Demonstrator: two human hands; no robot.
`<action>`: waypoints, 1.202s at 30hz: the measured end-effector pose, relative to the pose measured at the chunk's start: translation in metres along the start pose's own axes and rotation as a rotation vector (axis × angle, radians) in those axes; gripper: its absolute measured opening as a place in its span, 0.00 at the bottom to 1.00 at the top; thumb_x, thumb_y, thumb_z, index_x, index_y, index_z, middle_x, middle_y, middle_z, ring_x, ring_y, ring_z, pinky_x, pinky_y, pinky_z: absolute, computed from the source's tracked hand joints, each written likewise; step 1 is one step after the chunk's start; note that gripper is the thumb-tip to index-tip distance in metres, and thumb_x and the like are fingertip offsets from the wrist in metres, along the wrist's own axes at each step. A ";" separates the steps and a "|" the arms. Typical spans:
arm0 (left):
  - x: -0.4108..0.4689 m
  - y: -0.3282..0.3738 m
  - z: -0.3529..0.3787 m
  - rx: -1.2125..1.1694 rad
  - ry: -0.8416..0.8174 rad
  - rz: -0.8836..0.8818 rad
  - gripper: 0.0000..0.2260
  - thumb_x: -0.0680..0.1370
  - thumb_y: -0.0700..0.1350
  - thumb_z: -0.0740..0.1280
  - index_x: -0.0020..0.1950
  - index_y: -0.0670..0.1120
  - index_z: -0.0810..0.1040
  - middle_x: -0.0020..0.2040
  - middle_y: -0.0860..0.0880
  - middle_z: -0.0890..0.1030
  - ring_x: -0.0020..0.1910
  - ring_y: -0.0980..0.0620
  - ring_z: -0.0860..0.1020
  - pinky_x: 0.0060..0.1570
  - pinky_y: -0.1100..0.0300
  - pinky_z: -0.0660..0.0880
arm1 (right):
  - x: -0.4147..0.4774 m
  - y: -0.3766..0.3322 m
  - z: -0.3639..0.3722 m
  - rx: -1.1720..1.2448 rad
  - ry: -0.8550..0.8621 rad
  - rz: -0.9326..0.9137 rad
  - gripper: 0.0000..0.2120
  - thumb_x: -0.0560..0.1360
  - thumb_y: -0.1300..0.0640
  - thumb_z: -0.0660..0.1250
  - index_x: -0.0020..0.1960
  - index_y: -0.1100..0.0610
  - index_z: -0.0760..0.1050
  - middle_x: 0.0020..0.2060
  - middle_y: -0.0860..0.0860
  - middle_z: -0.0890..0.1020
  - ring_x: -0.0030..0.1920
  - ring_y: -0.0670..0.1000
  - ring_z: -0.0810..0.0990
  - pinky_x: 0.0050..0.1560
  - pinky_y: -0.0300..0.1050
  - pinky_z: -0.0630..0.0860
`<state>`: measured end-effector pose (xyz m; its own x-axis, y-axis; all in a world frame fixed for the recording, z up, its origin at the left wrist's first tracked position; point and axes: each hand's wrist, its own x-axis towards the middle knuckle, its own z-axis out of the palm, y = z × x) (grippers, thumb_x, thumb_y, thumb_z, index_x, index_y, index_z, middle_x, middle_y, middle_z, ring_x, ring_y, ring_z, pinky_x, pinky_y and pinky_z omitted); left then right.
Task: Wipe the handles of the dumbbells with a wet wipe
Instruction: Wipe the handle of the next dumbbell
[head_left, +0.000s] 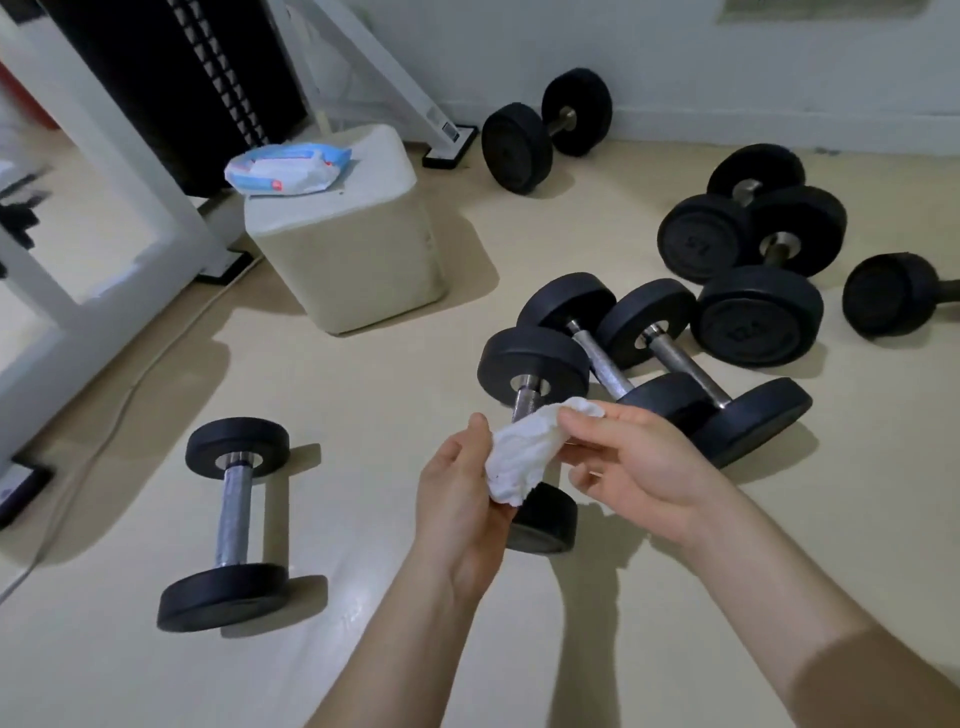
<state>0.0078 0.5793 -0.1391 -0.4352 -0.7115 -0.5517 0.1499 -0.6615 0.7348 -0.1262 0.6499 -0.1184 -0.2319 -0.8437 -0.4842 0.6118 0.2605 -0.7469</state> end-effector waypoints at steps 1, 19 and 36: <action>0.000 -0.003 -0.006 0.003 -0.031 0.022 0.21 0.78 0.51 0.65 0.59 0.34 0.74 0.52 0.36 0.82 0.47 0.42 0.80 0.45 0.54 0.75 | 0.000 0.005 0.001 0.075 0.022 0.038 0.06 0.76 0.60 0.65 0.45 0.58 0.80 0.39 0.53 0.82 0.37 0.48 0.78 0.32 0.35 0.68; -0.018 -0.017 -0.005 0.385 -0.029 0.217 0.12 0.80 0.50 0.63 0.41 0.44 0.76 0.35 0.45 0.77 0.33 0.47 0.75 0.30 0.59 0.72 | -0.039 0.016 -0.002 -1.036 0.218 -0.301 0.09 0.67 0.56 0.77 0.43 0.45 0.80 0.44 0.45 0.80 0.42 0.42 0.77 0.47 0.43 0.74; -0.035 -0.011 -0.020 0.456 -0.267 0.091 0.06 0.79 0.32 0.60 0.50 0.40 0.74 0.38 0.39 0.81 0.34 0.46 0.80 0.32 0.63 0.74 | -0.041 0.036 -0.006 0.181 0.275 -0.141 0.06 0.77 0.56 0.64 0.43 0.57 0.72 0.33 0.52 0.74 0.45 0.53 0.81 0.39 0.40 0.72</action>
<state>0.0391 0.6066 -0.1359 -0.6579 -0.6367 -0.4021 -0.1773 -0.3879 0.9045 -0.0995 0.6969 -0.1280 -0.5035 -0.7009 -0.5052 0.6776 0.0425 -0.7342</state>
